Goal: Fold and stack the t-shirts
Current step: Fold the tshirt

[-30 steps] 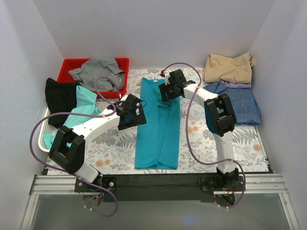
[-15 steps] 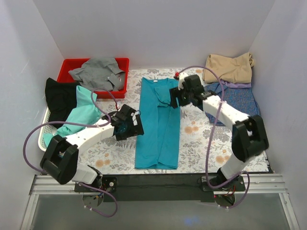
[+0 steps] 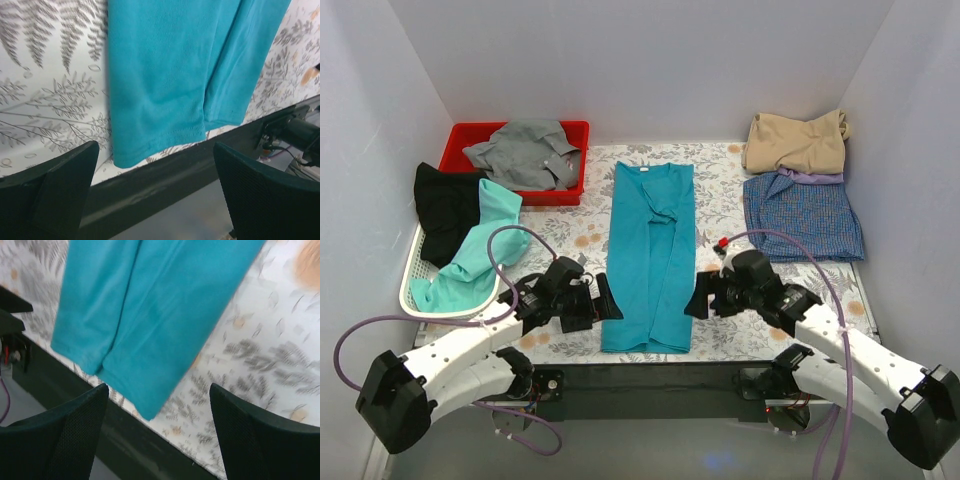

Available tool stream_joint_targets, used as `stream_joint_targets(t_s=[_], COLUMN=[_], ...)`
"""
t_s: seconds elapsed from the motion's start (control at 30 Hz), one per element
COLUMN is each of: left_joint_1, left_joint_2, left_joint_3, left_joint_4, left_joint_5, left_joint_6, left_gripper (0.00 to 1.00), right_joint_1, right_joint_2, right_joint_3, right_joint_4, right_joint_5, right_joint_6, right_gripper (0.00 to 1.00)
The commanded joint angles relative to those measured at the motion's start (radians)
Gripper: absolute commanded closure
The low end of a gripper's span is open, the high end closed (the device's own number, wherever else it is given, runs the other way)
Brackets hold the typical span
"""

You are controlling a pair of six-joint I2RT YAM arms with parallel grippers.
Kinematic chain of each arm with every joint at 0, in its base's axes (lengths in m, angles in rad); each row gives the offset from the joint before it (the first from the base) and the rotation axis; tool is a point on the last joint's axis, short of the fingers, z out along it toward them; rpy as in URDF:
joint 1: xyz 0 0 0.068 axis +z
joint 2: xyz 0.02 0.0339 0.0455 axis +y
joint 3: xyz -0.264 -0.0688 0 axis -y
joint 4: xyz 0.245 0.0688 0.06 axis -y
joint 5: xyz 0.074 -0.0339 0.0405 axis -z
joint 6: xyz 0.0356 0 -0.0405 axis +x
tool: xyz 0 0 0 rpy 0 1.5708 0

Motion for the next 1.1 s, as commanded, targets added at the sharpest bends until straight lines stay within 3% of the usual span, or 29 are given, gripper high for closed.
stream_joint_targets(t_s=[0.0, 0.27, 0.53, 0.8, 0.83, 0.87, 0.97, 1.07], left_joint_1=[-0.044, -0.107, -0.122, -0.130, -0.130, -0.130, -0.130, -0.131], left_joint_2=[-0.001, 0.052, 0.084, 0.114, 0.118, 0.124, 0.131, 0.137], left_joint_3=[-0.032, -0.079, -0.125, -0.135, -0.133, -0.133, -0.135, -0.141], left_joint_4=[-0.007, -0.014, 0.022, 0.038, 0.038, 0.036, 0.036, 0.038], left_joint_5=[0.013, -0.054, -0.040, -0.036, -0.037, -0.036, -0.039, -0.039], left_joint_6=[-0.088, -0.172, -0.197, -0.195, -0.192, -0.191, -0.189, -0.194], left_gripper=[0.02, 0.02, 0.02, 0.08, 0.09, 0.09, 0.10, 0.12], right_joint_1=[0.119, 0.312, 0.375, 0.383, 0.383, 0.387, 0.404, 0.412], right_joint_2=[-0.040, 0.065, 0.055, 0.105, 0.117, 0.142, 0.188, 0.222], right_joint_3=[-0.074, -0.094, -0.160, -0.217, -0.209, -0.202, -0.165, -0.145], right_joint_4=[-0.006, 0.012, 0.030, 0.116, 0.119, 0.113, 0.060, 0.018], right_joint_5=[0.063, 0.188, 0.254, 0.245, 0.238, 0.246, 0.298, 0.317], right_joint_6=[0.195, 0.315, 0.448, 0.488, 0.482, 0.476, 0.467, 0.461], right_gripper=[0.13, 0.12, 0.13, 0.29, 0.32, 0.42, 0.54, 0.60])
